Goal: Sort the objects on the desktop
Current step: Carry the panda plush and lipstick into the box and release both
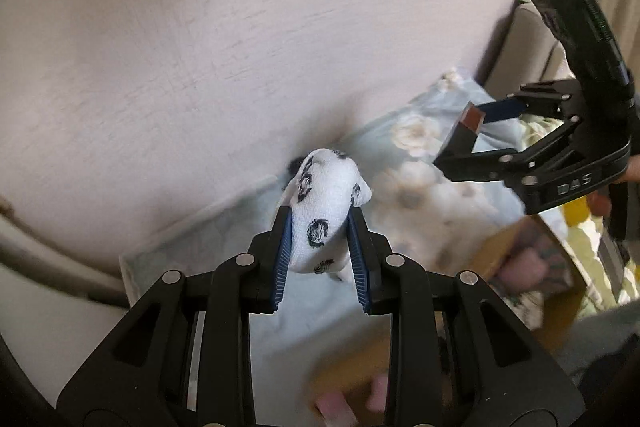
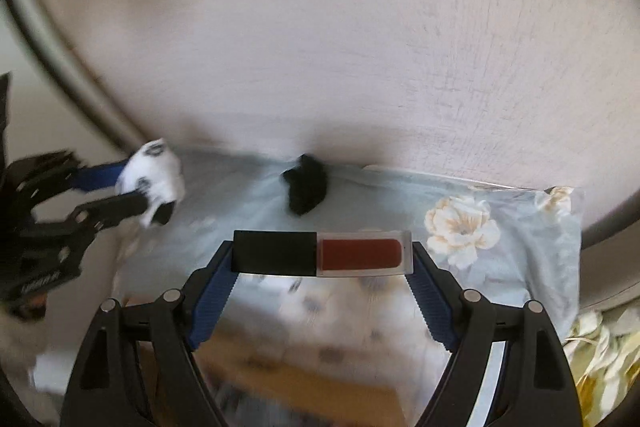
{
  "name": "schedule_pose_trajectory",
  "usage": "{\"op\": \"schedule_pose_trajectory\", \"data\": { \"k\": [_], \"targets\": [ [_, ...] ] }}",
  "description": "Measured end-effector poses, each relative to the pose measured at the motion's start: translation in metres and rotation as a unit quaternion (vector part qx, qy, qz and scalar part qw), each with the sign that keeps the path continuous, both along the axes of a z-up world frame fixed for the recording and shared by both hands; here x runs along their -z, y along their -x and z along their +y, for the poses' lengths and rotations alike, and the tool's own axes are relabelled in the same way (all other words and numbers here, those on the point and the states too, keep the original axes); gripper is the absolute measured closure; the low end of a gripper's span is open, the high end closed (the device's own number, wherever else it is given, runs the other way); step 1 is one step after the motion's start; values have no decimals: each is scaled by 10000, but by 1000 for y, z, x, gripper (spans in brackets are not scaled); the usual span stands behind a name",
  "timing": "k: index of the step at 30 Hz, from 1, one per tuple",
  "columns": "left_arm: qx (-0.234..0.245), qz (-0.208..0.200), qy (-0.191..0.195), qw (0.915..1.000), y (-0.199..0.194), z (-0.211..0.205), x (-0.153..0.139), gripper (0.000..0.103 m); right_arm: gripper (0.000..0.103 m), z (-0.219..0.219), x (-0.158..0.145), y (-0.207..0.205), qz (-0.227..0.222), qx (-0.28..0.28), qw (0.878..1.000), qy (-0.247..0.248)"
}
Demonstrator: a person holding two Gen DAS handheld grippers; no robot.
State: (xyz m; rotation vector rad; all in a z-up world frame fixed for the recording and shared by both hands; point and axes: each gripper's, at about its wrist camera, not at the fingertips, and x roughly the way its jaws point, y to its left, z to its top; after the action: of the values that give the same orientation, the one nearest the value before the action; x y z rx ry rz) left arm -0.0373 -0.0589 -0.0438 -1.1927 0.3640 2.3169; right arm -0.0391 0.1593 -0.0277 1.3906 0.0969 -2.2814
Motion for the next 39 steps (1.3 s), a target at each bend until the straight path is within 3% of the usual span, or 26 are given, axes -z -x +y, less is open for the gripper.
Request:
{"op": "schedule_pose_trajectory", "data": {
  "k": [7, 11, 16, 18, 28, 39],
  "targets": [
    [-59, -233, 7, 9997, -57, -1, -7, 78, 23, 4, -12, -69, -224, -607, 9979, 38],
    [-129, -476, 48, 9988, -84, 4, 1, 78, 23, 1, 3, -88, -356, -925, 9950, -113],
    [-190, -746, 139, 9969, -110, 1, 15, 78, 23, 1, 42, -112, -727, -1367, 9878, -193],
    [-207, -849, 170, 9960, -114, 16, 31, 78, 23, -2, 48, -121, -816, -1473, 9854, -238],
    [-293, -1271, 281, 9911, -128, 21, 72, 78, 23, -2, 75, -133, -1040, -1595, 9800, -585],
    [-359, -1352, 449, 9892, -123, 18, 82, 78, 23, 2, 81, -127, -1114, -1524, 9797, -674]
  ]
}}
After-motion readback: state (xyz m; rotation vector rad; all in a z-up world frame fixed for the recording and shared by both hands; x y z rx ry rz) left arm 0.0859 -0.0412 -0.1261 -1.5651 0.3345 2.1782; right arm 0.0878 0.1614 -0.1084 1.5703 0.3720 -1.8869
